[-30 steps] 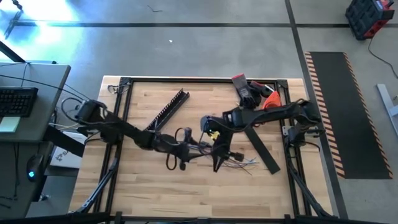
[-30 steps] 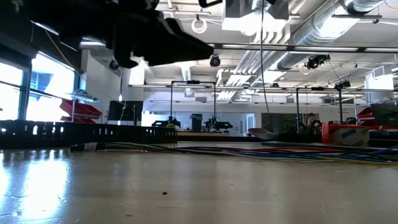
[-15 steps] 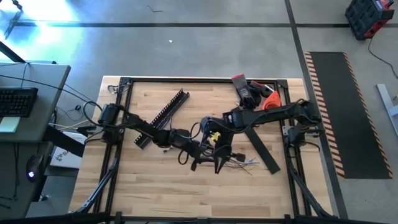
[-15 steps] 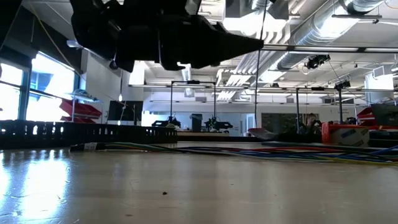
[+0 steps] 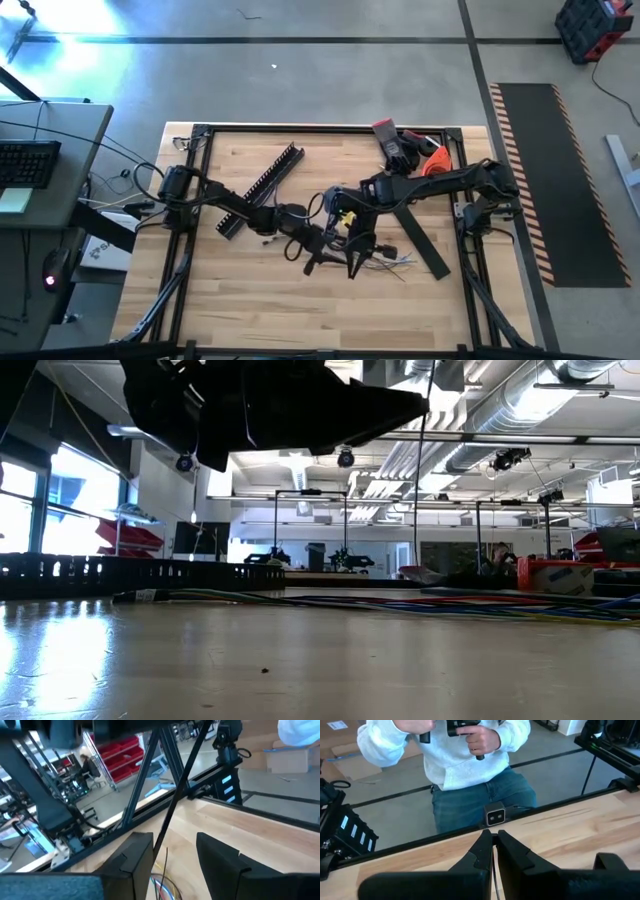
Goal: Ziptie cables
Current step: Wrap the cables with a black zip tie
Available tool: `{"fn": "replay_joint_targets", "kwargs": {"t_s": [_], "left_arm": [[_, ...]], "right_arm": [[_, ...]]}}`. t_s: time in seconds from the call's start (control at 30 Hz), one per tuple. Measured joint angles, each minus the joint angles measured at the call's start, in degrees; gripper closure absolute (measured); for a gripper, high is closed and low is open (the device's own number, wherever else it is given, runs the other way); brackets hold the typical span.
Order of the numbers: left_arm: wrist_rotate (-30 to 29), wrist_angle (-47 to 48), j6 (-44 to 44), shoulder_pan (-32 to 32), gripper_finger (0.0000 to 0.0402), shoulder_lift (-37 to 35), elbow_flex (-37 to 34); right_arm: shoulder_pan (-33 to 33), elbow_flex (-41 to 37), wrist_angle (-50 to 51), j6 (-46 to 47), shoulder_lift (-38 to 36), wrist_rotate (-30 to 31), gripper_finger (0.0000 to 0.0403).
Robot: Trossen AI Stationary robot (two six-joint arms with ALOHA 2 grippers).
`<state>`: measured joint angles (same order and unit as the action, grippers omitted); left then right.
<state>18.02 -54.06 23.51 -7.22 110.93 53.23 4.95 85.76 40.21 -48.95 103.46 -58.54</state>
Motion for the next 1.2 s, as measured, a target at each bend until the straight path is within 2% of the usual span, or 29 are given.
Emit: {"fn": "replay_joint_targets", "kwargs": {"t_s": [0.47,0.63,0.77,1.0,1.2], "left_arm": [[-0.33,1.02,0.32,-0.02,0.0270,-0.17,-0.15],[0.21,4.80,-0.50,-0.02,0.0270,-0.19,-0.17],[-1.75,5.21,-2.48,0.41,0.0270,0.02,0.09],[0.24,5.27,-4.38,0.44,0.0271,0.00,-0.01],[0.69,6.93,-5.26,0.00,0.0297,0.00,-0.15]], "right_arm": [[0.00,-0.09,-1.44,0.39,0.20,-0.14,0.0403],[-0.02,-0.17,-1.94,-2.96,-0.21,-3.75,0.0403],[-0.13,0.00,-4.20,-5.42,-0.48,-2.62,0.0403],[-0.80,0.00,-4.28,-5.35,-0.58,-2.14,0.0403],[-0.93,0.02,-0.02,-5.51,-0.71,-2.08,0.0403]]}}
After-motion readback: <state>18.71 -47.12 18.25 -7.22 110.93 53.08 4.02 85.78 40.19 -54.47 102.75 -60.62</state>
